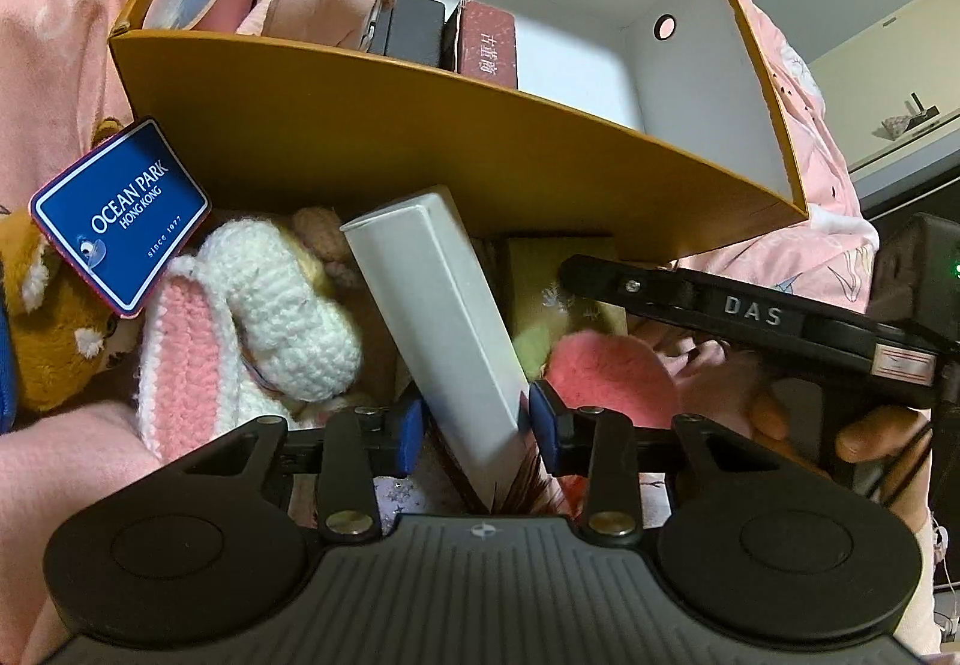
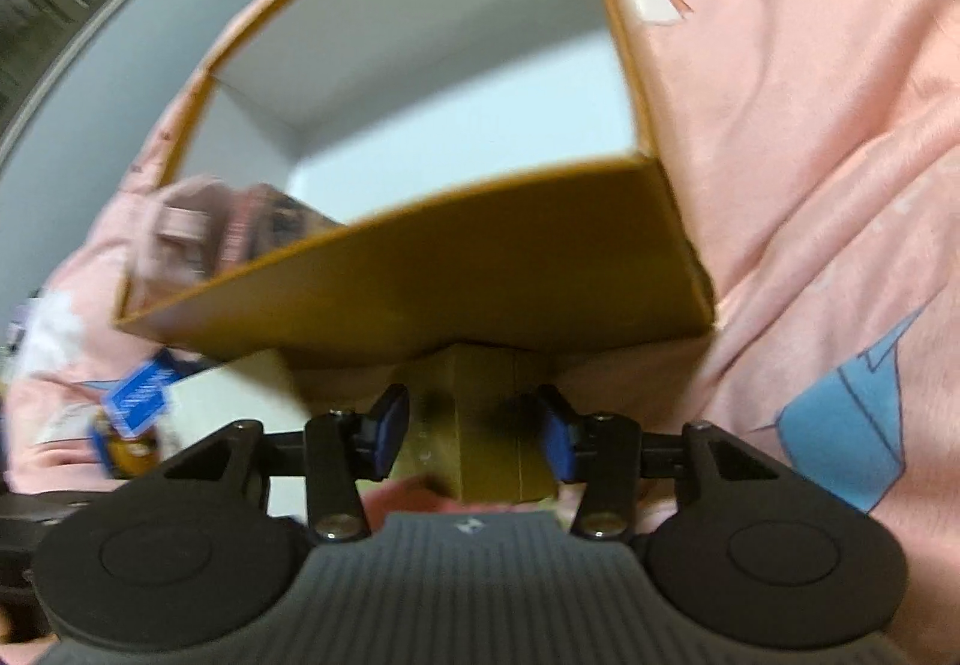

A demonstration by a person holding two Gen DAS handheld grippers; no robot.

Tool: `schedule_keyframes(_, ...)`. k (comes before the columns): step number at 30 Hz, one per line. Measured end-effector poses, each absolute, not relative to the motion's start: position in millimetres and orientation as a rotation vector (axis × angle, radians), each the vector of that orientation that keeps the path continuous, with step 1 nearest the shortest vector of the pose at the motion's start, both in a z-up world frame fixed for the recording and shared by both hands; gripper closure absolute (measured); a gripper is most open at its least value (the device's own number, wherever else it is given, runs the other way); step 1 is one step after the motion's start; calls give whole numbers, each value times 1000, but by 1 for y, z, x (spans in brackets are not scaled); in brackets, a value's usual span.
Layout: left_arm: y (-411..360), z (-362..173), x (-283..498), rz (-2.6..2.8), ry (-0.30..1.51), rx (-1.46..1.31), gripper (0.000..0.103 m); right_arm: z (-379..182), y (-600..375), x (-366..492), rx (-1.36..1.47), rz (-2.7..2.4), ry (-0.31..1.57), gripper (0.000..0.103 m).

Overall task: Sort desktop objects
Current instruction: 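Lift the white box with the left tool while the right tool grasps the gold box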

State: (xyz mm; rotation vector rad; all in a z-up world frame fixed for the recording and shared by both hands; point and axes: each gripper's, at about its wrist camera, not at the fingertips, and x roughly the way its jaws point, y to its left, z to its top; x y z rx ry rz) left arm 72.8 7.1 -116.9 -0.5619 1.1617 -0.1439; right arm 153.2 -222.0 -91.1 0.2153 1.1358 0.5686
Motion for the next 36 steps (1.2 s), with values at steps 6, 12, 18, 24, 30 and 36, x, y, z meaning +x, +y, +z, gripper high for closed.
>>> schedule_keyframes(6,15,-114,70,-146,1162,-565,61,-99,-230,159,267,558,1161,43)
schedule_keyframes(12,20,-110,65,-146,1169,-562,61,-114,-222,165,255,602,1187,27)
schedule_keyframes(18,22,-107,62,-148,1164,-564,61,-112,-224,163,315,655,1191,45)
schedule_keyframes(24,26,-105,59,-150,1156,-564,62,-88,-217,145,217,662,1124,53)
schedule_keyframes(30,28,-99,54,-151,1132,-570,66,-60,-211,130,102,652,1040,54)
schedule_keyframes(36,28,-85,47,-165,1078,-542,69,-37,-209,111,16,638,973,54)
